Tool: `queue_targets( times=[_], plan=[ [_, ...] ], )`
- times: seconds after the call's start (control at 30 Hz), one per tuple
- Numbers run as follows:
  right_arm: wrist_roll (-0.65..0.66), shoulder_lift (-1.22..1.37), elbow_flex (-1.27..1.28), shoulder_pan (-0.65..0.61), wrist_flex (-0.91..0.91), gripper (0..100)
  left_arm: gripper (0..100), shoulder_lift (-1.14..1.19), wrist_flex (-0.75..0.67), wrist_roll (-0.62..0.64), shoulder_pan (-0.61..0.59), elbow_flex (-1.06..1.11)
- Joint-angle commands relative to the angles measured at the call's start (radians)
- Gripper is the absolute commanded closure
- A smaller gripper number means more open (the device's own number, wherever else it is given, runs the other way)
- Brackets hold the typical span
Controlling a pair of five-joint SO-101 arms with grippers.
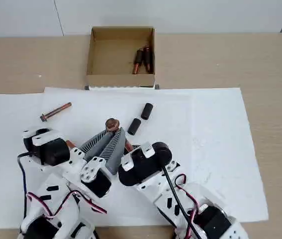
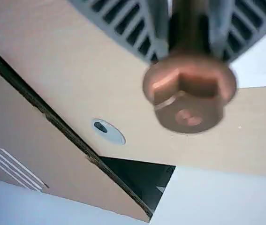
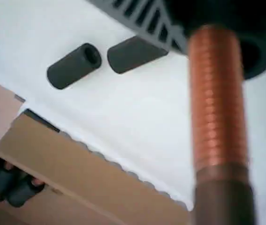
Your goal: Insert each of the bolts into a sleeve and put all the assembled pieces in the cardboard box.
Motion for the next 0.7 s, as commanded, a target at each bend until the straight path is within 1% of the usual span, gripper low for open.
queue_targets(
  times=[0.0,0.17,0.33,0.67],
  plan=[
    [0.012,-0.007,-0.008,0.008,-0.024,99.5,100,-0.008,0.005,-0.012,0.011,-0.004],
    [0.012,-0.007,-0.008,0.008,-0.022,99.5,100,-0.008,0.005,-0.041,0.006,-0.007],
    [0.012,-0.007,-0.008,0.008,-0.022,99.5,100,-0.009,-0.032,-0.052,-0.071,-0.008],
    [0.012,-0.007,-0.008,0.008,-0.025,99.5,100,-0.008,-0.020,-0.055,-0.003,-0.002]
  ],
)
